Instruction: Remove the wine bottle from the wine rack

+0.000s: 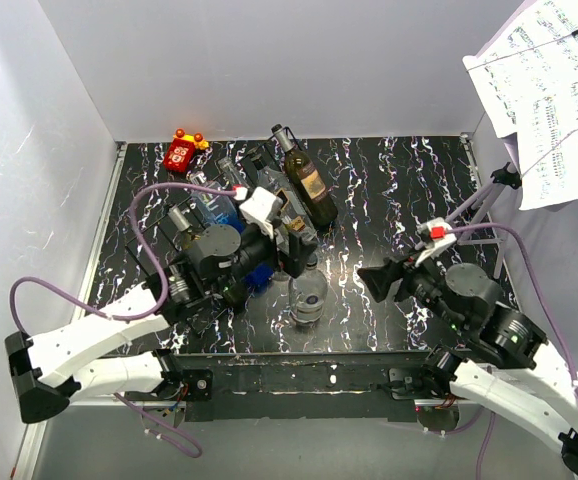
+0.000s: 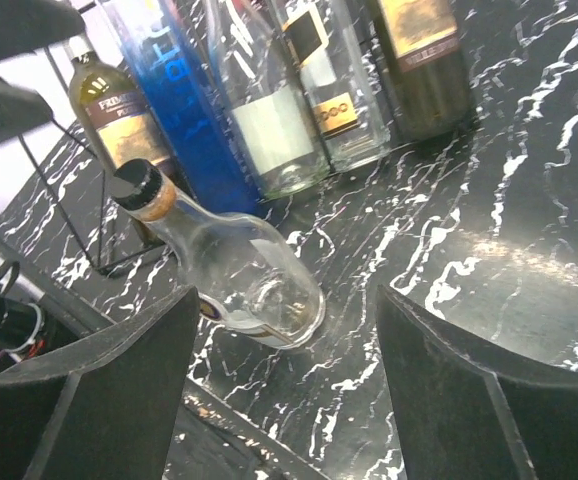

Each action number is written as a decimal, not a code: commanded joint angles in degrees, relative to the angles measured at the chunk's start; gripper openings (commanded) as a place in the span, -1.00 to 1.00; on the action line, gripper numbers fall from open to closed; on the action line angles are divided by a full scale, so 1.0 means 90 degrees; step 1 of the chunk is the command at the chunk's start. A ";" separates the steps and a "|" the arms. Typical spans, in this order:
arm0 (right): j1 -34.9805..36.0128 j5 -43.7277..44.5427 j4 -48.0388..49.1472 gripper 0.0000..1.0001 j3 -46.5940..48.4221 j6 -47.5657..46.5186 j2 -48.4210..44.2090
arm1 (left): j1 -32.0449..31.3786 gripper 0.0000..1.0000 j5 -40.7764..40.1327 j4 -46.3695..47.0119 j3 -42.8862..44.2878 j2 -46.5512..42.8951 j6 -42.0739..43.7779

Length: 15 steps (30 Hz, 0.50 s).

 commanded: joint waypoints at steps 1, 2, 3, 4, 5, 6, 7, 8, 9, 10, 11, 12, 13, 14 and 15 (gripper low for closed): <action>0.0029 -0.0688 0.0663 0.56 0.0492 0.0309 0.0758 | -0.0004 0.96 -0.1444 -0.1690 0.0755 -0.0420 -0.0692; 0.0029 -0.0835 0.0771 0.55 0.0541 0.0349 0.0924 | 0.0025 0.96 -0.1688 -0.2032 0.0853 -0.0469 -0.0819; 0.0029 -0.0981 0.0917 0.55 0.0580 0.0388 0.1052 | 0.0044 0.96 -0.1961 -0.2335 0.0921 -0.0527 -0.0946; 0.0029 -0.1108 0.1044 0.54 0.0629 0.0427 0.1188 | 0.0074 0.96 -0.2196 -0.2648 0.0961 -0.0625 -0.1083; 0.0029 -0.1254 0.1142 0.54 0.0678 0.0475 0.1296 | 0.0113 0.96 -0.2479 -0.2931 0.0942 -0.0780 -0.1239; 0.0029 -0.1401 0.1268 0.54 0.0717 0.0505 0.1423 | 0.0171 0.96 -0.2704 -0.3137 0.0913 -0.0956 -0.1366; 0.0029 -0.1509 0.1366 0.54 0.0746 0.0563 0.1540 | 0.0239 0.96 -0.2938 -0.3390 0.0835 -0.1103 -0.1522; 0.0039 -0.1626 0.1474 0.54 0.0805 0.0593 0.1648 | 0.0356 0.96 -0.3085 -0.3577 0.0767 -0.1307 -0.1678; 0.0049 -0.1685 0.1581 0.54 0.0815 0.0622 0.1765 | 0.0483 0.96 -0.3184 -0.3723 0.0669 -0.1541 -0.1786; 0.0058 -0.1724 0.1669 0.54 0.0844 0.0622 0.1872 | 0.0658 0.96 -0.3204 -0.3831 0.0562 -0.1747 -0.1874; 0.0087 -0.1744 0.1757 0.54 0.0864 0.0622 0.1960 | 0.0853 0.96 -0.3204 -0.3852 0.0348 -0.2000 -0.1895; 0.0126 -0.1744 0.1835 0.54 0.0874 0.0603 0.2068 | 0.1010 0.96 -0.3204 -0.3842 0.0191 -0.2254 -0.1895; 0.0175 -0.1754 0.1942 0.54 0.0883 0.0603 0.2156 | 0.1156 0.96 -0.3291 -0.3813 0.0025 -0.2469 -0.1856; 0.0234 -0.1744 0.2079 0.54 0.0903 0.0593 0.2224 | 0.1226 0.96 -0.3389 -0.3716 -0.0179 -0.2713 -0.1769; 0.0302 -0.1706 0.2158 0.53 0.0942 0.0583 0.2331 | 0.1236 0.96 -0.3573 -0.3609 -0.0355 -0.2909 -0.1633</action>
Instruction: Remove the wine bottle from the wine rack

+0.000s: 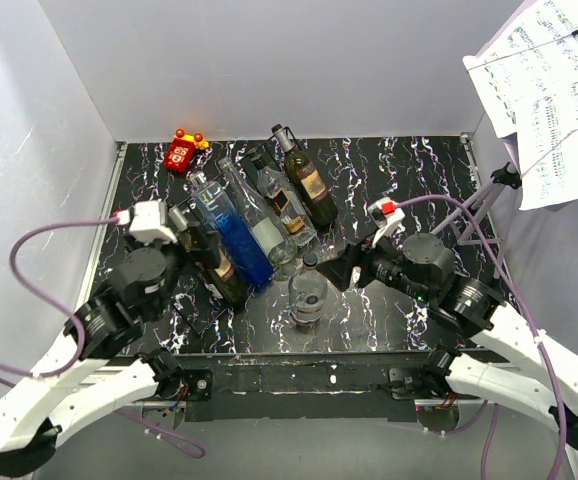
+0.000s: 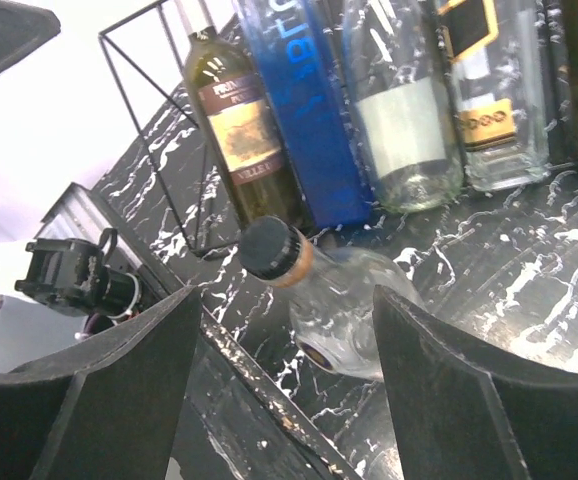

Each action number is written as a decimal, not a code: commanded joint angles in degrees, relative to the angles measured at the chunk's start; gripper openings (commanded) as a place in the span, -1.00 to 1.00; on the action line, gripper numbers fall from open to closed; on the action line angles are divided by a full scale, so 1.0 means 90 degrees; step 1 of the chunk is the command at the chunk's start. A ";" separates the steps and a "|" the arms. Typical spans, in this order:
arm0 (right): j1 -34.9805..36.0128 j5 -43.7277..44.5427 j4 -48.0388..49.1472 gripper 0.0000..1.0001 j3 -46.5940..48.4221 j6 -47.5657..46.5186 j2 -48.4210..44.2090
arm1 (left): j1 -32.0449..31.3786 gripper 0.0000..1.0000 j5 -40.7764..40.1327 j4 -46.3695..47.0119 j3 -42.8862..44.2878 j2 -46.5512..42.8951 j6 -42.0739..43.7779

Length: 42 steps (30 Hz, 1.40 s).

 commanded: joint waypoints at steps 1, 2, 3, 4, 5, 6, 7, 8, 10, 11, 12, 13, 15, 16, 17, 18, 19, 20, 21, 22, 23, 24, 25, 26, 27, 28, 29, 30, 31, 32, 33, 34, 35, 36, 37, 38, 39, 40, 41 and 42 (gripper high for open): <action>0.0278 -0.0088 0.0878 0.52 0.0408 0.0015 0.0331 | 0.0252 0.96 -0.0888 -0.0220 -0.0745 -0.0896 0.0078; 0.0356 0.0038 0.0850 0.51 0.0495 -0.0024 0.0467 | 0.0252 0.96 -0.1025 -0.0162 -0.0911 -0.1102 0.0147; 0.0434 0.0194 0.0762 0.50 0.0602 -0.0102 0.0604 | 0.0252 0.96 -0.1133 -0.0103 -0.1048 -0.1268 0.0254; 0.0493 0.0293 0.0645 0.50 0.0710 -0.0131 0.0770 | 0.0252 0.96 -0.1202 -0.0025 -0.1204 -0.1444 0.0313; 0.0571 0.0381 0.0577 0.48 0.0807 -0.0180 0.0916 | 0.0252 0.96 -0.1260 0.0034 -0.1331 -0.1571 0.0342; 0.0610 0.0468 0.0518 0.47 0.0886 -0.0219 0.1034 | 0.0262 0.96 -0.1290 0.0034 -0.1391 -0.1689 0.0343; 0.0678 0.0556 0.0488 0.45 0.0935 -0.0258 0.1151 | 0.0253 0.96 -0.1271 0.0063 -0.1459 -0.1777 0.0352; 0.0747 0.0712 0.0459 0.42 0.0964 -0.0297 0.1249 | 0.0252 0.96 -0.1232 0.0073 -0.1469 -0.1816 0.0391; 0.0825 0.1005 0.0362 0.37 0.1033 -0.0346 0.1473 | 0.0252 0.96 -0.1222 0.0064 -0.1440 -0.1846 0.0440; 0.0874 0.1074 0.0332 0.36 0.1062 -0.0356 0.1590 | 0.0243 0.96 -0.1251 0.0073 -0.1450 -0.1856 0.0479; 0.0903 0.1104 0.0332 0.34 0.1072 -0.0385 0.1679 | 0.0252 0.96 -0.1261 0.0073 -0.1440 -0.1837 0.0528; 0.0942 0.1152 0.0312 0.32 0.1091 -0.0386 0.1776 | 0.0252 0.96 -0.1271 0.0054 -0.1440 -0.1827 0.0548; 0.1049 0.1260 0.0225 0.29 0.1159 -0.0405 0.1942 | 0.0252 0.96 -0.1222 0.0034 -0.1440 -0.1827 0.0548; 0.1108 0.1347 0.0157 0.29 0.1218 -0.0424 0.2030 | 0.0243 0.96 -0.1174 0.0044 -0.1431 -0.1827 0.0557; 0.1167 0.1522 0.0050 0.28 0.1267 -0.0444 0.2137 | 0.0252 0.96 -0.1154 0.0044 -0.1450 -0.1827 0.0577; 0.1245 0.1737 -0.0077 0.24 0.1345 -0.0444 0.2216 | 0.0243 0.96 -0.1125 0.0054 -0.1450 -0.1827 0.0596; 0.1284 0.2039 -0.0272 0.18 0.1442 -0.0434 0.2275 | 0.0252 0.96 -0.1134 0.0054 -0.1440 -0.1817 0.0606; 0.1314 0.2187 -0.0409 0.06 0.1501 -0.0425 0.2333 | 0.0252 0.96 -0.1124 0.0044 -0.1440 -0.1826 0.0597; 0.1314 0.2352 -0.0526 -0.08 0.1550 -0.0425 0.2353 | 0.0252 0.96 -0.1105 0.0034 -0.1440 -0.1817 0.0597; 0.1314 0.2567 -0.0624 -0.21 0.1580 -0.0415 0.2373 | 0.0243 0.96 -0.1066 0.0034 -0.1450 -0.1836 0.0587; 0.1314 0.2859 -0.0712 -0.35 0.1628 -0.0425 0.2373 | 0.0252 0.96 -0.1046 0.0034 -0.1460 -0.1836 0.0587; 0.1314 0.3268 -0.0820 -0.47 0.1658 -0.0473 0.2353 | 0.0252 0.96 -0.1027 0.0044 -0.1460 -0.1846 0.0587; 0.1304 0.3678 -0.0879 -0.59 0.1697 -0.0599 0.2334 | 0.0252 0.96 -0.1027 0.0044 -0.1460 -0.1846 0.0577; 0.1246 0.4069 -0.0870 -0.78 0.1707 -0.0774 0.2295 | 0.0252 0.96 -0.1007 0.0044 -0.1469 -0.1846 0.0577; 0.1149 0.4276 -0.0802 -0.90 0.1716 -0.1057 0.2246 | 0.0252 0.96 -0.1017 0.0054 -0.1469 -0.1846 0.0577; 0.0964 0.4375 -0.0704 -0.97 0.1717 -0.1282 0.2198 | 0.0252 0.96 -0.1007 0.0054 -0.1469 -0.1856 0.0577; 0.0750 0.4356 -0.0568 -0.97 0.1717 -0.1439 0.2168 | 0.0252 0.96 -0.0997 0.0054 -0.1469 -0.1837 0.0577; 0.0448 0.4269 -0.0470 -0.97 0.1726 -0.1556 0.2119 | 0.0252 0.96 -0.0988 0.0064 -0.1469 -0.1836 0.0567; 0.0106 0.4152 -0.0382 -0.97 0.1736 -0.1664 0.2090 | 0.0252 0.96 -0.0968 0.0064 -0.1469 -0.1836 0.0567; -0.0187 0.4045 -0.0226 -0.97 0.1726 -0.1752 0.2051 | 0.0252 0.96 -0.0968 0.0054 -0.1469 -0.1827 0.0567; -0.0519 0.3937 -0.0041 -0.97 0.1707 -0.1869 0.2031 | 0.0252 0.96 -0.0958 0.0054 -0.1469 -0.1827 0.0558; -0.0773 0.3849 0.0222 -0.97 0.1678 -0.1996 0.2031 | 0.0252 0.96 -0.0958 0.0044 -0.1469 -0.1827 0.0558; -0.1037 0.3800 0.0456 -0.97 0.1687 -0.2123 0.2050 | 0.0252 0.96 -0.0958 0.0044 -0.1469 -0.1836 0.0548; -0.1281 0.3693 0.0623 -0.97 0.1745 -0.2221 0.2109 | 0.0252 0.96 -0.0949 0.0034 -0.1469 -0.1836 0.0548; -0.1564 0.3566 0.0789 -0.97 0.1804 -0.2299 0.2206 | 0.0252 0.96 -0.0949 0.0034 -0.1479 -0.1846 0.0548; -0.1780 0.3459 0.0936 -0.97 0.1891 -0.2358 0.2381 | 0.0252 0.96 -0.0929 0.0034 -0.1479 -0.1846 0.0548; -0.1956 0.3400 0.1160 -0.97 0.1960 -0.2436 0.2508 | 0.0252 0.96 -0.0919 0.0034 -0.1479 -0.1856 0.0548; -0.2112 0.3360 0.1403 -0.97 0.2028 -0.2533 0.2674 | 0.0252 0.96 -0.0910 0.0034 -0.1479 -0.1856 0.0538; -0.2259 0.3302 0.1561 -0.97 0.2116 -0.2563 0.2859 | 0.0252 0.96 -0.0900 0.0034 -0.1489 -0.1856 0.0538; -0.2386 0.3214 0.1794 -0.97 0.2243 -0.2554 0.3025 | 0.0243 0.96 -0.0900 0.0034 -0.1479 -0.1856 0.0538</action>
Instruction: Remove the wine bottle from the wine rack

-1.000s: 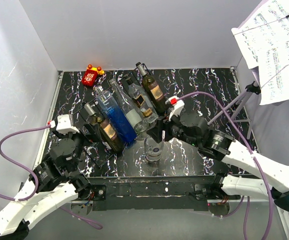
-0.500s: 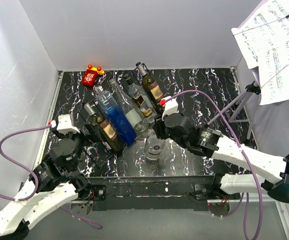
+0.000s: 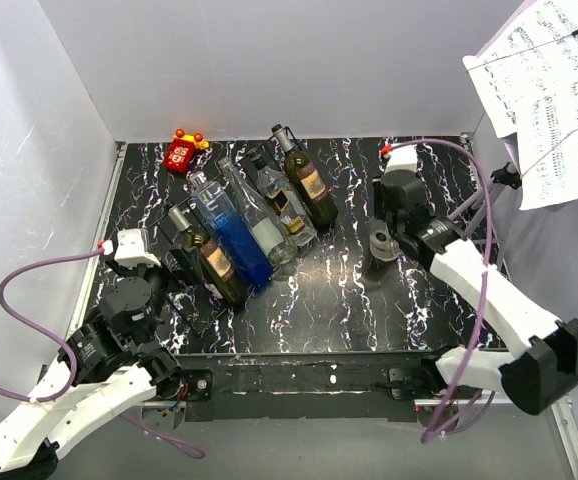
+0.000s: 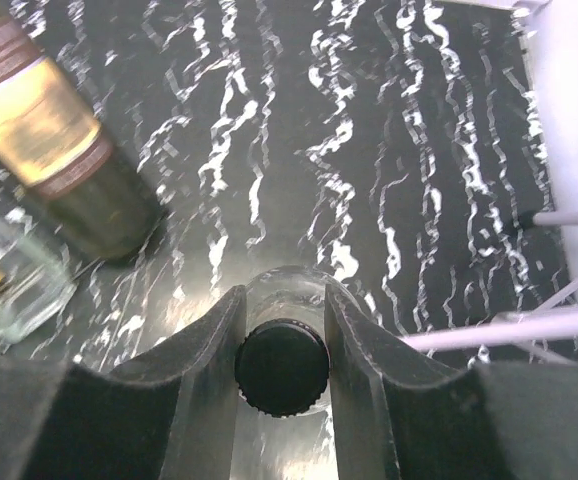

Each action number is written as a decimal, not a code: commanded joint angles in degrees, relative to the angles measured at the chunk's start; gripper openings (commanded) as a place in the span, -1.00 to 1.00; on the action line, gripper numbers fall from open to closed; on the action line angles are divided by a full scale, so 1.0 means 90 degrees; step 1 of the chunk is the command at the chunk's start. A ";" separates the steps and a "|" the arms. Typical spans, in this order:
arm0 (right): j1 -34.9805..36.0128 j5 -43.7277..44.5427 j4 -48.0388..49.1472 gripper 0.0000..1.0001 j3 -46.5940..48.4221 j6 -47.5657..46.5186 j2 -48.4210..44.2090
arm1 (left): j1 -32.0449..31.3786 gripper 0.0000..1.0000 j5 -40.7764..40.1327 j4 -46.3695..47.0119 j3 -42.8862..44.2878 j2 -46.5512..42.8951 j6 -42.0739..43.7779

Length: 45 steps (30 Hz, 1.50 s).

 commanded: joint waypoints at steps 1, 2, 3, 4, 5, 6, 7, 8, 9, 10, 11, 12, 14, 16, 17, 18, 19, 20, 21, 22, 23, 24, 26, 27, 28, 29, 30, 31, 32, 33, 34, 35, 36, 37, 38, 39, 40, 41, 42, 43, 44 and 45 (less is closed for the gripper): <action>-0.0522 -0.0268 0.2148 -0.97 0.0937 -0.0382 0.0552 | 0.0019 0.96 0.0043 0.0044 -0.0034 -0.0020 -0.0006; -0.0620 -0.0376 0.2246 -0.97 0.1073 -0.0382 0.0698 | 0.0010 0.96 0.0043 0.0044 -0.0044 -0.0020 -0.0006; -0.0698 -0.0416 0.2421 -0.97 0.1181 -0.0431 0.0874 | 0.0019 0.96 0.0052 0.0034 -0.0034 -0.0030 -0.0016; -0.0766 -0.0416 0.2625 -0.97 0.1279 -0.0557 0.1040 | 0.0019 0.96 0.0052 0.0034 -0.0034 -0.0039 -0.0025; -0.0815 -0.0358 0.2801 -0.97 0.1425 -0.0664 0.1245 | 0.0019 0.96 0.0072 0.0034 -0.0034 -0.0049 -0.0026; -0.0884 -0.0280 0.2861 -0.97 0.1610 -0.0772 0.1479 | 0.0019 0.96 0.0062 0.0044 -0.0044 -0.0059 -0.0026; -0.0952 -0.0202 0.2891 -0.97 0.1844 -0.0841 0.1703 | 0.0019 0.96 0.0072 0.0044 -0.0044 -0.0059 -0.0026; -0.1001 -0.0163 0.2959 -0.97 0.2049 -0.0861 0.1947 | 0.0019 0.96 0.0082 0.0054 -0.0044 -0.0059 -0.0026; -0.1069 -0.0133 0.3018 -0.97 0.2245 -0.1064 0.2153 | 0.0019 0.96 0.0111 0.0054 -0.0044 -0.0059 -0.0016; -0.1118 -0.0133 0.3086 -0.97 0.2440 -0.1105 0.2329 | 0.0019 0.96 0.0111 0.0054 -0.0044 -0.0059 -0.0016; -0.1186 -0.0114 0.3115 -0.97 0.2626 -0.1153 0.2524 | 0.0019 0.96 0.0121 0.0054 -0.0044 -0.0059 -0.0016; -0.1255 -0.0113 0.3135 -0.97 0.2850 -0.1173 0.2671 | 0.0019 0.96 0.0121 0.0054 -0.0044 -0.0059 -0.0016; -0.1391 -0.0113 0.3155 -0.97 0.3279 -0.1203 0.2993 | 0.0019 0.96 0.0160 0.0054 -0.0044 -0.0069 -0.0016; -0.1518 -0.0317 0.3174 -0.97 0.3680 -0.1212 0.3335 | 0.0019 0.96 0.0208 0.0073 -0.0054 -0.0098 -0.0026; -0.1577 -0.0415 0.3174 -0.97 0.3895 -0.1212 0.3491 | 0.0019 0.96 0.0218 0.0083 -0.0054 -0.0108 -0.0016; -0.1616 -0.0474 0.3174 -0.97 0.4177 -0.1222 0.3667 | 0.0019 0.96 0.0228 0.0093 -0.0054 -0.0108 -0.0016; -0.1646 -0.0504 0.3174 -0.97 0.4345 -0.1261 0.3843 | 0.0019 0.96 0.0228 0.0093 -0.0063 -0.0117 -0.0006; -0.1685 -0.0504 0.3165 -0.97 0.4559 -0.1281 0.3989 | 0.0019 0.96 0.0228 0.0103 -0.0064 -0.0118 0.0004; -0.1743 -0.0543 0.3165 -0.97 0.4706 -0.1271 0.4194 | 0.0019 0.96 0.0238 0.0103 -0.0064 -0.0108 0.0013; -0.1782 -0.0582 0.3203 -0.97 0.4824 -0.1271 0.4331 | 0.0019 0.96 0.0238 0.0112 -0.0073 -0.0108 0.0014; -0.1831 -0.0611 0.3300 -0.97 0.4921 -0.1252 0.4439 | 0.0019 0.96 0.0238 0.0122 -0.0073 -0.0108 0.0023; -0.1870 -0.0631 0.3263 -0.97 0.5048 -0.1193 0.4566 | 0.0019 0.96 0.0248 0.0132 -0.0083 -0.0098 0.0023; -0.1948 -0.0582 0.3039 -0.97 0.5341 -0.0999 0.4800 | 0.0019 0.96 0.0248 0.0132 -0.0083 -0.0069 0.0023; -0.1987 -0.0563 0.2951 -0.97 0.5439 -0.0930 0.4879 | 0.0019 0.96 0.0238 0.0132 -0.0083 -0.0049 0.0023; -0.2007 -0.0582 0.2930 -0.97 0.5459 -0.0726 0.4918 | 0.0019 0.96 0.0248 0.0132 -0.0083 -0.0030 0.0023; -0.2017 -0.0640 0.2959 -0.97 0.5431 -0.0685 0.4928 | 0.0019 0.96 0.0248 0.0142 -0.0083 0.0009 0.0033; -0.2017 -0.0679 0.2998 -0.97 0.5392 -0.0675 0.4948 | 0.0019 0.96 0.0248 0.0142 -0.0073 0.0038 0.0033; -0.2017 -0.0699 0.3008 -0.97 0.5381 -0.0656 0.4967 | 0.0019 0.96 0.0248 0.0142 -0.0064 0.0077 0.0043; -0.2027 -0.0719 0.2989 -0.97 0.5391 -0.0646 0.4987 | 0.0019 0.96 0.0257 0.0142 -0.0064 0.0107 0.0043; -0.2027 -0.0787 0.2940 -0.97 0.5372 -0.0646 0.4997 | 0.0019 0.96 0.0277 0.0151 -0.0054 0.0136 0.0052; -0.2017 -0.0797 0.2872 -0.95 0.5362 -0.0636 0.4997 | 0.0019 0.96 0.0287 0.0151 -0.0054 0.0165 0.0062; -0.2027 -0.0836 0.2823 -0.77 0.5314 -0.0627 0.4977 | 0.0019 0.96 0.0287 0.0171 -0.0044 0.0195 0.0062; -0.2027 -0.0865 0.2803 -0.55 0.5226 -0.0617 0.4939 | 0.0019 0.96 0.0287 0.0161 -0.0044 0.0224 0.0072; -0.2027 -0.0865 0.2774 -0.23 0.5167 -0.0607 0.4890 | 0.0019 0.96 0.0296 0.0161 -0.0034 0.0253 0.0072; -0.2027 -0.0856 0.2735 0.00 0.5099 -0.0588 0.4831 | 0.0019 0.96 0.0277 0.0161 -0.0034 0.0283 0.0072; -0.2027 -0.0856 0.2667 0.19 0.5060 -0.0578 0.4753 | 0.0019 0.96 0.0248 0.0152 -0.0034 0.0312 0.0072; -0.2017 -0.0856 0.2570 0.31 0.5059 -0.0558 0.4675 | 0.0019 0.96 0.0199 0.0122 -0.0025 0.0341 0.0033; -0.2027 -0.0875 0.2453 0.43 0.5088 -0.0539 0.4578 | 0.0019 0.96 0.0160 0.0083 -0.0015 0.0370 -0.0025; -0.2027 -0.0914 0.2345 0.55 0.5098 -0.0548 0.4490 | 0.0019 0.96 0.0121 0.0073 -0.0015 0.0390 -0.0074; -0.2037 -0.0972 0.2257 0.61 0.5108 -0.0548 0.4412 | 0.0019 0.96 0.0082 0.0083 -0.0034 0.0410 -0.0113; -0.2027 -0.1050 0.2140 0.62 0.5127 -0.0558 0.4314 | 0.0019 0.96 0.0062 0.0093 -0.0025 0.0429 -0.0142; -0.2027 -0.1186 0.2004 0.62 0.5137 -0.0577 0.4216 | 0.0019 0.96 0.0062 0.0112 -0.0034 0.0449 -0.0220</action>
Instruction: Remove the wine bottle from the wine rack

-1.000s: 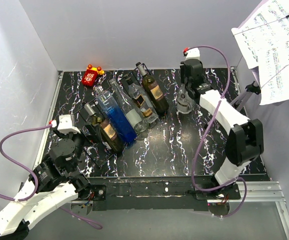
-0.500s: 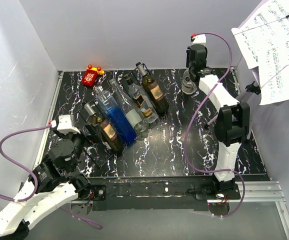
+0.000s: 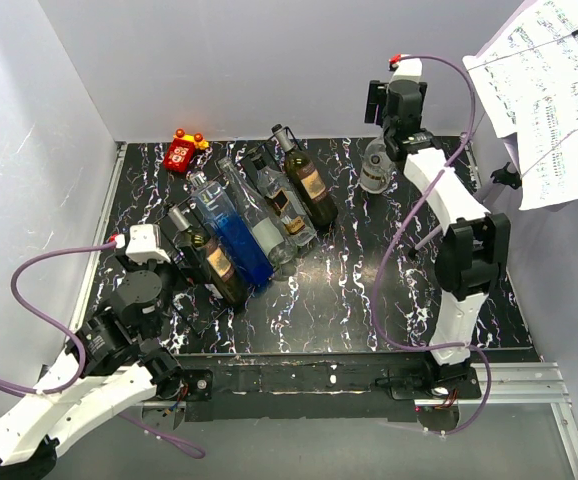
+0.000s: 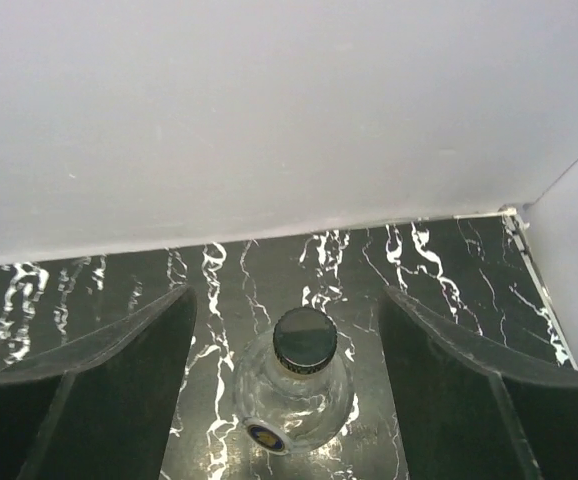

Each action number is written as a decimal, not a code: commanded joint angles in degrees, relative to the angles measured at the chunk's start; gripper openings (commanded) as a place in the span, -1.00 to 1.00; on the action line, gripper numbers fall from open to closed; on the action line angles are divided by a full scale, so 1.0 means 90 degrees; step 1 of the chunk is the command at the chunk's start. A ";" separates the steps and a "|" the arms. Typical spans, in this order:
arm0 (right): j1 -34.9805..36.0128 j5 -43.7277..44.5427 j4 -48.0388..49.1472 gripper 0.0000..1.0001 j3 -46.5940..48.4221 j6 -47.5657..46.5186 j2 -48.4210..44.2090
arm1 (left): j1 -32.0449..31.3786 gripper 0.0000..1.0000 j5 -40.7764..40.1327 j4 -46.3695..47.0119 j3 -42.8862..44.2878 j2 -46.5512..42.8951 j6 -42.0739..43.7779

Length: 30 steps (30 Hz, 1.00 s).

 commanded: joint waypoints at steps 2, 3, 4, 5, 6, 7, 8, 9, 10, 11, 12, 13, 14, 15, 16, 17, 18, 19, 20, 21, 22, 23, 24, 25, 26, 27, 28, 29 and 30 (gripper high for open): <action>0.0040 -0.0522 -0.0334 0.61 0.0343 0.0054 -0.1028 | 0.0019 0.96 -0.0173 0.0091 -0.0051 0.0160 -0.0301; 0.0059 -0.0640 -0.0462 0.59 0.0285 0.0131 -0.1164 | 0.0019 0.96 -0.0212 0.0091 -0.0022 0.0199 -0.0427; 0.0079 -0.0795 -0.0598 0.58 0.0188 0.0219 -0.1349 | 0.0010 0.96 -0.0251 0.0052 0.0026 0.0248 -0.0545; 0.0108 -0.1039 -0.0696 0.57 0.0052 0.0355 -0.1564 | 0.0010 0.93 -0.0348 -0.0025 0.0085 0.0316 -0.0691; 0.0147 -0.1292 -0.0755 0.55 -0.0172 0.0473 -0.1779 | 0.0029 0.88 -0.0456 -0.0142 0.0182 0.0394 -0.0886; 0.0186 -0.1624 -0.0736 0.54 -0.0406 0.0532 -0.2052 | 0.0029 0.85 -0.0582 -0.0327 0.0367 0.0511 -0.1033; 0.0244 -0.1994 -0.0678 0.52 -0.0747 0.0552 -0.2296 | 0.0039 0.82 -0.0709 -0.0493 0.0523 0.0618 -0.1169; 0.0332 -0.2288 -0.0562 0.51 -0.1060 0.0552 -0.2618 | 0.0048 0.79 -0.0846 -0.0698 0.0650 0.0735 -0.1287; 0.0468 -0.2446 -0.0444 0.51 -0.1556 0.0542 -0.2930 | 0.0107 0.76 -0.1002 -0.0893 0.0787 0.0852 -0.1385; 0.0624 -0.2525 -0.0327 0.50 -0.1832 0.0475 -0.3204 | 0.0185 0.73 -0.1091 -0.0915 0.0885 0.0912 -0.1386; 0.0829 -0.2545 -0.0200 0.50 -0.2250 0.0387 -0.3516 | 0.0272 0.71 -0.1120 -0.0867 0.0963 0.0970 -0.1318; 0.1034 -0.2574 -0.0093 0.50 -0.2573 0.0241 -0.3751 | 0.0438 0.69 -0.1063 -0.0798 0.1032 0.1029 -0.1182; 0.1220 -0.2584 -0.0034 0.50 -0.2828 0.0153 -0.4005 | 0.0575 0.68 -0.0956 -0.0643 0.1091 0.1116 -0.1045; 0.1434 -0.2594 -0.0033 0.51 -0.3092 0.0074 -0.4259 | 0.0789 0.66 -0.0829 -0.0584 0.1188 0.1253 -0.0937; 0.1601 -0.2575 -0.0023 0.50 -0.3336 0.0054 -0.4474 | 0.1003 0.65 -0.0596 -0.0583 0.1305 0.1389 -0.0888; 0.1825 -0.2555 -0.0033 0.50 -0.3561 0.0064 -0.4805 | 0.1354 0.61 -0.0361 -0.0602 0.1422 0.1584 -0.0839; 0.1933 -0.2545 -0.0033 0.50 -0.3824 0.0141 -0.4944 | 0.1570 0.59 -0.0021 -0.0631 0.1530 0.1770 -0.0810; 0.2060 -0.2555 -0.0033 0.49 -0.4107 0.0239 -0.5225 | 0.1939 0.58 0.0350 -0.0661 0.1647 0.2004 -0.0771; 0.2216 -0.2584 -0.0033 0.48 -0.4352 0.0423 -0.5596 | 0.2146 0.57 0.0644 -0.0680 0.1735 0.2248 -0.0722; 0.2295 -0.2603 -0.0023 0.47 -0.4634 0.0638 -0.5831 | 0.2332 0.57 0.0879 -0.0729 0.1832 0.2453 -0.0712; 0.2402 -0.2681 -0.0033 0.46 -0.4869 0.0920 -0.6124 | 0.2430 0.56 0.0968 -0.0768 0.1911 0.2677 -0.0692; 0.2577 -0.2740 -0.0033 0.45 -0.5133 0.1126 -0.6397 | 0.2509 0.56 0.1008 -0.0788 0.1989 0.2854 -0.0683; 0.2695 -0.2740 -0.0033 0.43 -0.5406 0.1264 -0.6622 | 0.2587 0.55 0.1028 -0.0788 0.2057 0.3010 -0.0673; 0.2822 -0.2740 0.0238 0.44 -0.5612 0.1391 -0.6857 | 0.2665 0.52 0.1057 -0.0740 0.2116 0.3128 -0.0644; 0.2900 -0.2740 0.0337 0.44 -0.5817 0.1450 -0.7023 | 0.2762 0.47 0.1144 -0.0691 0.2165 0.3235 -0.0605; 0.2979 -0.2740 0.0348 0.43 -0.5915 0.1479 -0.7160 | 0.2860 0.44 0.1251 -0.0623 0.2194 0.3343 -0.0585; 0.3028 -0.2740 0.0290 0.43 -0.5945 0.1441 -0.7259 | 0.2948 0.43 0.1349 -0.0545 0.2224 0.3440 -0.0575; 0.3057 -0.2740 0.0192 0.43 -0.5936 0.1392 -0.7317 | 0.3036 0.41 0.1447 -0.0496 0.2253 0.3538 -0.0575; 0.3067 -0.2740 0.0104 0.43 -0.5926 0.1363 -0.7376 | 0.3085 0.40 0.1496 -0.0476 0.2302 0.3655 -0.0594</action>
